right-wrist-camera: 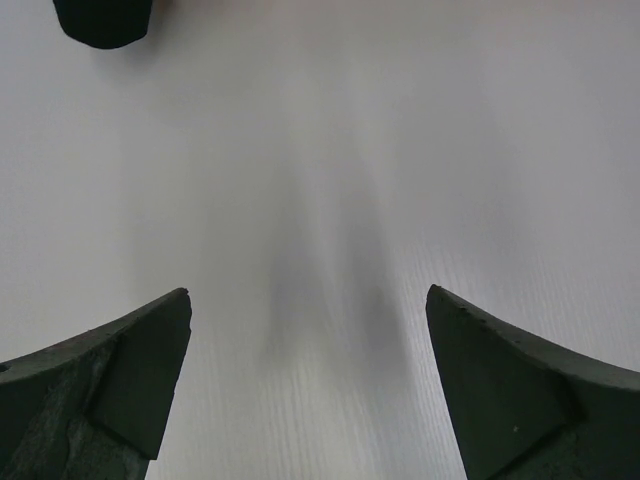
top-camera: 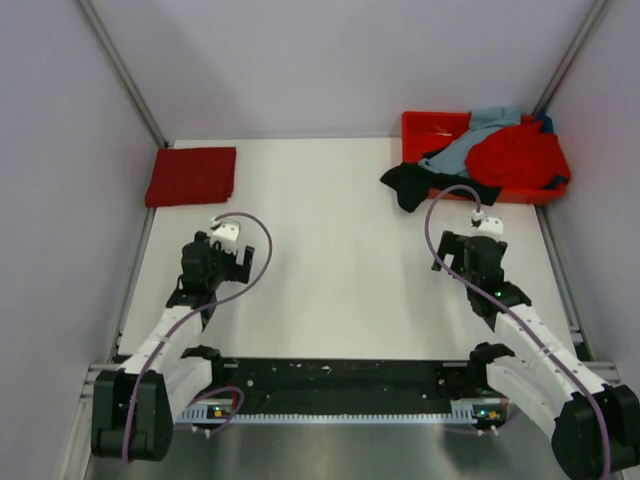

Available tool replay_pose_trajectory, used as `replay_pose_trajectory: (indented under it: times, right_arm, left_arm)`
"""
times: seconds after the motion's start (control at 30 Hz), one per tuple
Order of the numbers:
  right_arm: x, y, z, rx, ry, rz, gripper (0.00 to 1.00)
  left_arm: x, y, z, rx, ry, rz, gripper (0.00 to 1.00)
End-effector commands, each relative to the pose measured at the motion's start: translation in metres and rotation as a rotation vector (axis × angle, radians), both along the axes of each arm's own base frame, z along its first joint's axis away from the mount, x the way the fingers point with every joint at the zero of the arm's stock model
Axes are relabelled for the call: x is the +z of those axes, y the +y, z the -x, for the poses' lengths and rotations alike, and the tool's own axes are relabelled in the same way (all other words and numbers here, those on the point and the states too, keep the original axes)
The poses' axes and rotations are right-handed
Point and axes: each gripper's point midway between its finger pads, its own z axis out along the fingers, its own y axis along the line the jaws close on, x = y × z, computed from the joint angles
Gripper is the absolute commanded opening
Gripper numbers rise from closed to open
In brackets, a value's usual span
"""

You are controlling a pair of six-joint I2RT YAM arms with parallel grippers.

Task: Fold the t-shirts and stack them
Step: Grab crumpled tshirt from bin with the right arm

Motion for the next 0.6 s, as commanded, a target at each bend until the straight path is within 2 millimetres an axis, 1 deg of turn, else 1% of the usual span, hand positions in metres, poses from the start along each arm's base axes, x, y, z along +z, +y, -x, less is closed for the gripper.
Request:
replay_pose_trajectory:
  times: [0.0, 0.07, 0.1, 0.13, 0.2, 0.23, 0.27, 0.3, 0.37, 0.4, 0.43, 0.47, 0.5, 0.53, 0.57]
  right_arm:
    - [0.01, -0.016, -0.007, -0.179, -0.071, -0.076, 0.99]
    - [0.011, -0.016, -0.008, -0.212, -0.084, -0.109, 0.99]
    - [0.014, -0.01, -0.011, -0.18, -0.09, -0.122, 0.99]
    - [0.02, 0.002, -0.015, -0.111, -0.099, -0.143, 0.99]
    - [0.044, 0.021, -0.023, -0.005, -0.136, -0.178, 0.99]
    - [0.058, 0.026, -0.028, 0.032, -0.156, -0.179, 0.99]
    - [0.071, 0.029, -0.032, 0.058, -0.174, -0.17, 0.99]
    - [0.086, 0.027, -0.037, 0.054, -0.191, -0.166, 0.99]
    - [0.109, 0.015, -0.053, 0.014, -0.195, -0.144, 0.99]
    - [0.125, 0.004, -0.064, -0.019, -0.204, -0.137, 0.98]
    - [0.132, -0.007, -0.076, -0.05, -0.191, -0.128, 0.97]
    - [0.141, -0.021, -0.09, -0.086, -0.186, -0.127, 0.94]
    - [0.151, -0.039, -0.104, -0.136, -0.19, -0.133, 0.88]
    - [0.151, -0.055, -0.118, -0.176, -0.169, -0.146, 0.78]
    - [0.158, -0.072, -0.131, -0.219, -0.166, -0.162, 0.67]
  left_arm:
    - [0.019, 0.009, -0.01, 0.068, -0.037, 0.01, 0.99]
    - [0.019, 0.004, -0.006, 0.028, 0.007, -0.002, 0.99]
    - [0.027, -0.001, -0.006, -0.01, 0.02, 0.0, 0.99]
    - [0.034, -0.007, -0.005, -0.051, 0.035, 0.004, 0.99]
    - [0.051, -0.019, -0.005, -0.123, 0.031, 0.018, 0.99]
    - [0.061, -0.023, -0.008, -0.151, 0.014, 0.018, 0.99]
    - [0.072, -0.023, -0.012, -0.162, -0.001, 0.01, 0.99]
    - [0.075, -0.022, -0.016, -0.163, 0.011, -0.002, 0.99]
    - [0.087, -0.02, -0.029, -0.168, 0.025, -0.031, 0.99]
    - [0.088, -0.02, -0.034, -0.179, 0.047, -0.043, 0.99]
    - [0.093, -0.023, -0.038, -0.196, 0.059, -0.045, 0.99]
    - [0.093, -0.026, -0.04, -0.217, 0.085, -0.041, 0.99]
    - [0.097, -0.03, -0.043, -0.24, 0.098, -0.028, 0.99]
    - [0.1, -0.033, -0.046, -0.248, 0.103, -0.018, 0.99]
    - [0.101, -0.035, -0.049, -0.256, 0.11, -0.006, 0.99]
